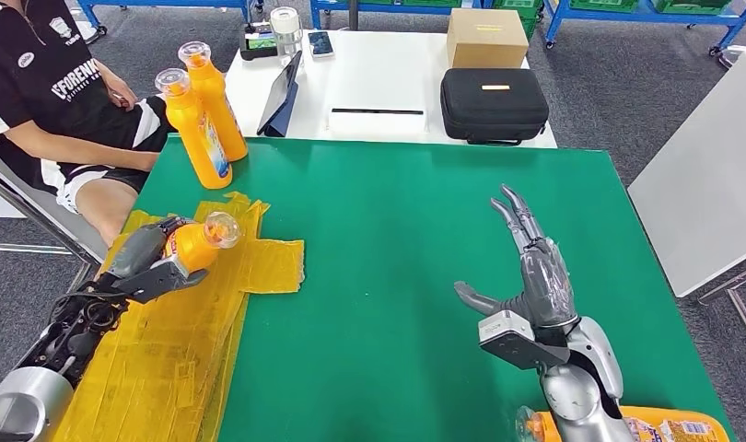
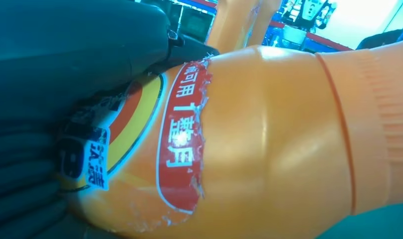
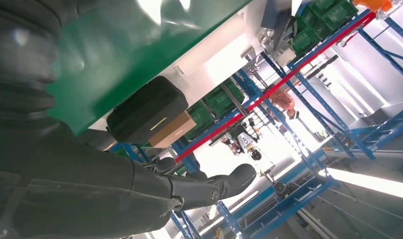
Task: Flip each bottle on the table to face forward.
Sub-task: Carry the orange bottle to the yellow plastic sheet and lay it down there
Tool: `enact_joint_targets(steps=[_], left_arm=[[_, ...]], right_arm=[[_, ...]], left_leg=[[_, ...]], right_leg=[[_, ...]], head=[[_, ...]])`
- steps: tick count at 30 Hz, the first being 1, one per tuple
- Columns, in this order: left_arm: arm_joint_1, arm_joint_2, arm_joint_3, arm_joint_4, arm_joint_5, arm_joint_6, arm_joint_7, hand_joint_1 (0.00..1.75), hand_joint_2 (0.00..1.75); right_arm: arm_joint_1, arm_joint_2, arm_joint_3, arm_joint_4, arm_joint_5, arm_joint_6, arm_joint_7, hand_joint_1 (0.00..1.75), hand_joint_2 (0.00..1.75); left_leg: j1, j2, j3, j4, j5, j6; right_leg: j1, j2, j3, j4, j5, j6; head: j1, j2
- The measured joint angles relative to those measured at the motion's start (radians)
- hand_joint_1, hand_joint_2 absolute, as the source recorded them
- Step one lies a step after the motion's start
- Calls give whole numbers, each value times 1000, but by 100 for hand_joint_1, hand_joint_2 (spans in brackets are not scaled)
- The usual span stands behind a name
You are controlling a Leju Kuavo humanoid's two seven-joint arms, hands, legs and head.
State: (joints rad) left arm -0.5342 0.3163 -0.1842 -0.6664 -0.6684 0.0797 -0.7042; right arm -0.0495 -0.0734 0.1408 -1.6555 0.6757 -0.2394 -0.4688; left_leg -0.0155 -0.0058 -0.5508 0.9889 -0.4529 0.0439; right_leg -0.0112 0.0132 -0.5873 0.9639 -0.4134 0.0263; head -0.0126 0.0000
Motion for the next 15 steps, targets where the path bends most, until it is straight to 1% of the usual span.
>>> enact_joint_targets(steps=[9, 15], left_arm=[[36, 13, -92, -57, 97, -25, 0, 0, 175], [49, 23, -186, -103, 152, -64, 0, 0, 175]], right_arm=[[-27, 3, 1, 32, 0, 2, 0, 0, 175], [-64, 12, 2, 55, 2, 21, 14, 0, 175]], left_leg=[[0, 0, 0, 0, 0, 0], [0, -3, 1, 0, 0, 0]], right_leg=[[0, 0, 0, 0, 0, 0], [0, -2, 1, 0, 0, 0]], head=[[0, 0], [0, 0]])
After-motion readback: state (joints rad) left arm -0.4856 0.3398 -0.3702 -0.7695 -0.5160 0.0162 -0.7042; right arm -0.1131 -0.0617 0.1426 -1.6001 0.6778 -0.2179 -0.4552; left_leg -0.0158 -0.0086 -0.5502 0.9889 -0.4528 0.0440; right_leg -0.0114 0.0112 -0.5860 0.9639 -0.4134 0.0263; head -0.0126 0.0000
